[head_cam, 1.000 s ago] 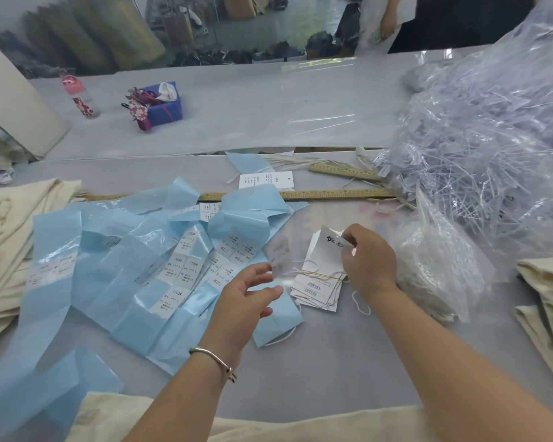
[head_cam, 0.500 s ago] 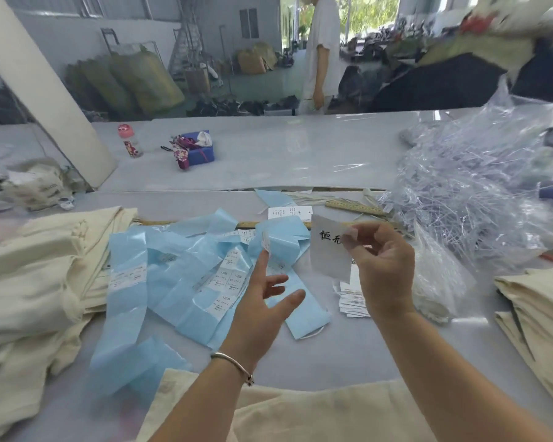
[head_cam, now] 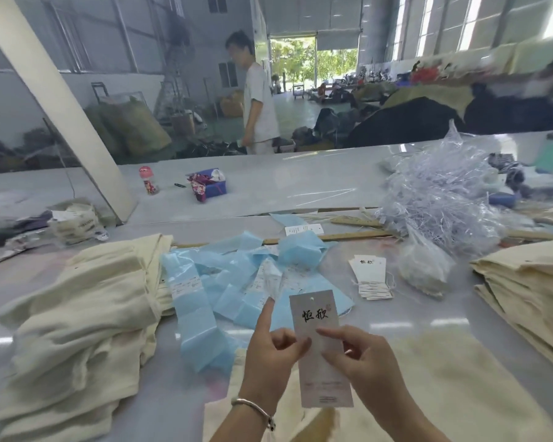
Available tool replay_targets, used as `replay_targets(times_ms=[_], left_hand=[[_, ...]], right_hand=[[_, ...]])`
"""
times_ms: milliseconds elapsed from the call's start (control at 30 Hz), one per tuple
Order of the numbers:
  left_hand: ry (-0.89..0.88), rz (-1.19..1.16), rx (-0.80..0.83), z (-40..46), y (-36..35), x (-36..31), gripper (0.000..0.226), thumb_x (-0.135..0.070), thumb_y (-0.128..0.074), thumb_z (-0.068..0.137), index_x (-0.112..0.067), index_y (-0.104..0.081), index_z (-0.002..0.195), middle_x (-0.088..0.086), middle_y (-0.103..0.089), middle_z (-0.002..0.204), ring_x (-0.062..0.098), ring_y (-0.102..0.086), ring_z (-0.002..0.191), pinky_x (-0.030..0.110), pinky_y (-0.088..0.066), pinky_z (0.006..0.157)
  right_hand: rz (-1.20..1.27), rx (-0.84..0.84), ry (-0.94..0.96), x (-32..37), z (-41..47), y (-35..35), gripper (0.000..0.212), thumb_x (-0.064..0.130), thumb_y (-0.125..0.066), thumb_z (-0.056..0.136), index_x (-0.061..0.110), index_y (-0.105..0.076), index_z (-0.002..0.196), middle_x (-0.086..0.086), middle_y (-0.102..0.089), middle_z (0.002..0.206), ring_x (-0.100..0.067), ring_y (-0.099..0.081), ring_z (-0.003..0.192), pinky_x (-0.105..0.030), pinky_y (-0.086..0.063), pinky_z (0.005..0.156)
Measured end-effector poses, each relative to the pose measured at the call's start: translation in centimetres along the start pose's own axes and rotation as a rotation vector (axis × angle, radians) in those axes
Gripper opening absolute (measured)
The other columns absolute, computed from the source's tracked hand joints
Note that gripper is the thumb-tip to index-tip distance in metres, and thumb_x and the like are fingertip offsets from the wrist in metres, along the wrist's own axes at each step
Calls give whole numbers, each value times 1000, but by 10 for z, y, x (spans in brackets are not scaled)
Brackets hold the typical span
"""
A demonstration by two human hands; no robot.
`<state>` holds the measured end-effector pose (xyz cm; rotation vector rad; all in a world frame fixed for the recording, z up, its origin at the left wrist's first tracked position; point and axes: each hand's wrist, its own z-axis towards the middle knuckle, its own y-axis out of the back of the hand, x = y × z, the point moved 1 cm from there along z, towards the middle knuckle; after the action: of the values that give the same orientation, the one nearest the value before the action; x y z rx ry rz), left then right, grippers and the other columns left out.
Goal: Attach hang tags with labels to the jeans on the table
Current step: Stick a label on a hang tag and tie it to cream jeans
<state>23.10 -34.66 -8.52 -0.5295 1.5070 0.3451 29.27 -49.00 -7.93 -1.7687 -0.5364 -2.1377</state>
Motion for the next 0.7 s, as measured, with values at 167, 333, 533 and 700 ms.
replay_targets(times_ms=[167, 333, 533, 700], left_hand=[[2, 85, -19, -34, 23, 8, 91, 9, -72, 79, -22, -26, 151, 1, -51, 59, 12, -50, 61, 20, -49, 62], [-26, 157, -82, -59, 42, 7, 85, -6, -74, 82, -24, -27, 150, -2, -53, 59, 9, -55, 57, 25, -53, 60], [16, -6, -147, -79, 54, 8, 18, -26, -68, 87, -26, -68, 104, 3, -60, 125, 19, -55, 119, 39, -41, 107], [54, -107, -16, -92, 45, -4, 25, -36, -86, 64, -24, -79, 84, -1, -57, 134, 14, -56, 122, 44, -42, 105]], right_hand=[[159, -106, -159, -5, -46, -28, 40, -15, -68, 75, 17, -75, 98, -4, -76, 91, -20, -70, 84, -32, -57, 69], [258, -131, -273, -8, -70, -42, 53, -18, -66, 72, 11, -67, 117, -10, -73, 103, -23, -69, 90, -30, -54, 70], [190, -123, -276, -1, -83, -37, 77, -2, -66, 59, 15, -55, 133, -7, -68, 112, -16, -67, 89, -25, -54, 69], [175, -111, -257, 3, -91, -50, 75, -23, -59, 72, 11, -50, 137, -9, -70, 107, -18, -68, 87, -32, -58, 75]])
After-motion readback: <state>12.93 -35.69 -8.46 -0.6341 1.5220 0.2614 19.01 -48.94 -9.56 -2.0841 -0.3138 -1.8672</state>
